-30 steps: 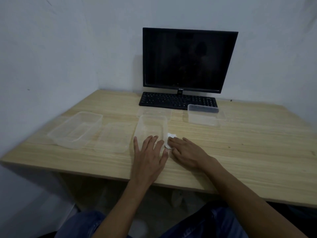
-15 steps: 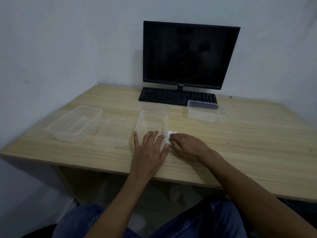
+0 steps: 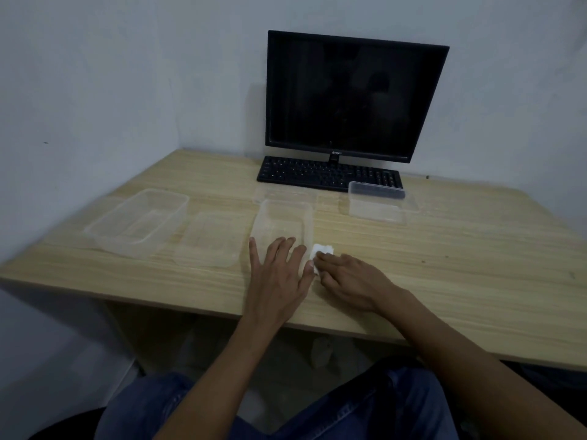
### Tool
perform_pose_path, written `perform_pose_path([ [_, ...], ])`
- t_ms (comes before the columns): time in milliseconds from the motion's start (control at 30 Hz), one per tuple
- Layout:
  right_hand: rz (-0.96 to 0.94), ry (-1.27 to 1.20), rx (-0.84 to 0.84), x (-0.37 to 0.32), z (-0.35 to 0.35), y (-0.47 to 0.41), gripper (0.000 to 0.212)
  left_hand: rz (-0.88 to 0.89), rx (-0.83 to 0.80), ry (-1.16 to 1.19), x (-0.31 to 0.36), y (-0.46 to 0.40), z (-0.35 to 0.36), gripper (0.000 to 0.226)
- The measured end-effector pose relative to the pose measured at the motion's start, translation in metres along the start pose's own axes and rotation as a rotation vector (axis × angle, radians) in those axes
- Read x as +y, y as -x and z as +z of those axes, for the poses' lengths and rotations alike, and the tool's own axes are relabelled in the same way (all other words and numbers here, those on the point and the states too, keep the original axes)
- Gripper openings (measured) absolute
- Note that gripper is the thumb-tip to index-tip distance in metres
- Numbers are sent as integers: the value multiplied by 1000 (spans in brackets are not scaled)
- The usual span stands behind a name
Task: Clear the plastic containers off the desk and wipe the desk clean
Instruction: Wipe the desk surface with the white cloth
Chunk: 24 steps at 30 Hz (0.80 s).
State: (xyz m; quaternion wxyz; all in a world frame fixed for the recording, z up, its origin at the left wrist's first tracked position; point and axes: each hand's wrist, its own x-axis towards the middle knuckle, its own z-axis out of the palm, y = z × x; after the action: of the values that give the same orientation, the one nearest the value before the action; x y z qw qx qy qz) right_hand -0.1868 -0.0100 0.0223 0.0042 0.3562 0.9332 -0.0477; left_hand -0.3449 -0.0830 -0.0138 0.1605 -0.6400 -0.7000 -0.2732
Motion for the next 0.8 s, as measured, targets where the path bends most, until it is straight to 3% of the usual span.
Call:
perform_pose_path([
  [400,68,-19,-105,33,-13,-82,49,0,2,5,0,-1,1,44],
  [800,-27,-64,-79,16,-2,12,50,13,2,-15,-1,-1,1,45],
])
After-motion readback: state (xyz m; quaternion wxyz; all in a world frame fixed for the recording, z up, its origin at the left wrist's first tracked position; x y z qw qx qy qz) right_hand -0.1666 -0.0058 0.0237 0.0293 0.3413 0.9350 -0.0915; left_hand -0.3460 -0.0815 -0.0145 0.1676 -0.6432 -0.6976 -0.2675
